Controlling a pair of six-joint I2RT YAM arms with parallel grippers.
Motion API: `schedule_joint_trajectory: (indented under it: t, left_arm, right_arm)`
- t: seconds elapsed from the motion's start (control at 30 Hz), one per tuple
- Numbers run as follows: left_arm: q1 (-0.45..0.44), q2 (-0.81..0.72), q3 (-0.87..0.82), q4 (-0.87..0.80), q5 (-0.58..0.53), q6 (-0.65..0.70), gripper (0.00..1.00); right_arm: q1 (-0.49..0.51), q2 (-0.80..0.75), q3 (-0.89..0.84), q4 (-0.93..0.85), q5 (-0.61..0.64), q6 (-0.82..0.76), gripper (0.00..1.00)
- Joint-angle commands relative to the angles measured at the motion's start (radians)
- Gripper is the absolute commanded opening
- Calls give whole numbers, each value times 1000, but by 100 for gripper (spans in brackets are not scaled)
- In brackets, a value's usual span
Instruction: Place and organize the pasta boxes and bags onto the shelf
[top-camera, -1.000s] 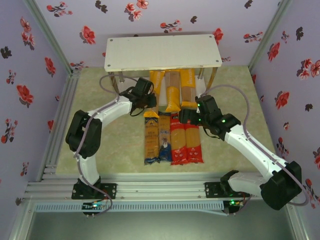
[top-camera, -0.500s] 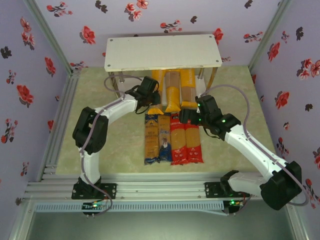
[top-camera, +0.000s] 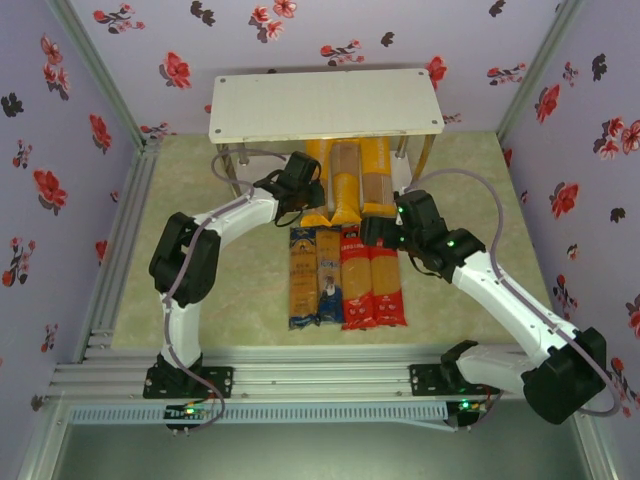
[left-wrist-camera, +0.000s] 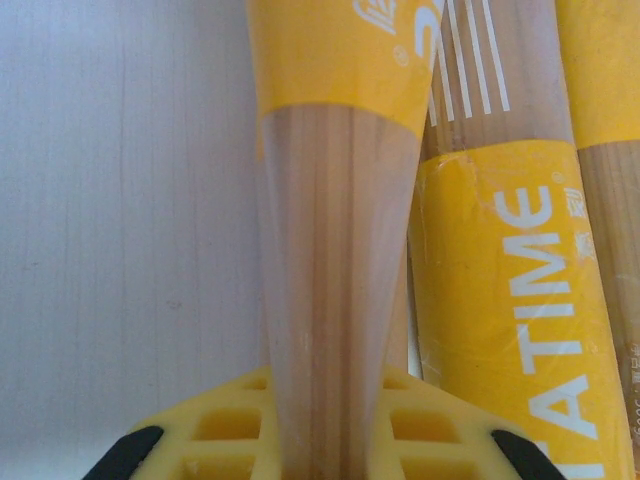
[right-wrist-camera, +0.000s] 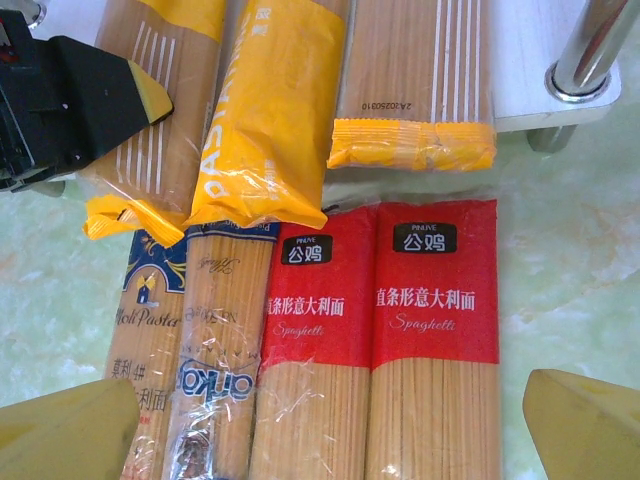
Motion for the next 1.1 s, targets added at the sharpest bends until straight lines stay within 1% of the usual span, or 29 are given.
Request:
schedule_joint_trajectory:
  t: [0.0, 0.23, 0.3, 0.37, 0.43, 0.63, 0.7, 0.73, 0.83, 0.97, 1.07]
  left_arm:
    - [-4, -5, 17, 108, -53, -14, 7]
    - [-5, -5, 8, 117, -58, -21, 7]
    - [-6, -3, 6, 118, -58, -23, 13]
    - [-8, -3, 1, 121, -59, -22, 24]
    - [-8, -6, -7, 131, -58, -23, 30]
    - [-8, -7, -15, 143, -59, -23, 35]
    - [-9, -7, -18, 147, -57, -23, 41]
    - [-10, -7, -19, 150, -55, -23, 42]
    - [-9, -18, -29, 161, -57, -16, 42]
    - [-11, -65, -65, 169, -115, 11, 33]
    - [-13, -90, -73, 149, -155, 45, 31]
  right_arm:
    - [-10, -20, -7, -21, 20, -12, 99]
    - [-9, -23, -7, -23, 17, -6, 99]
    - [-9, -24, -5, -23, 17, -5, 99]
    - [-9, -24, -5, -24, 17, -4, 99]
    - [-10, -24, -4, -24, 17, -3, 99]
    - [-9, -21, 0, -26, 16, -1, 99]
    - [-9, -20, 2, -28, 17, -1, 99]
    - [-10, -18, 2, -29, 17, -1, 99]
    - [-9, -17, 5, -32, 18, 0, 99]
    - [-9, -20, 5, -44, 25, -2, 99]
    - [-9, -23, 5, -46, 32, -2, 99]
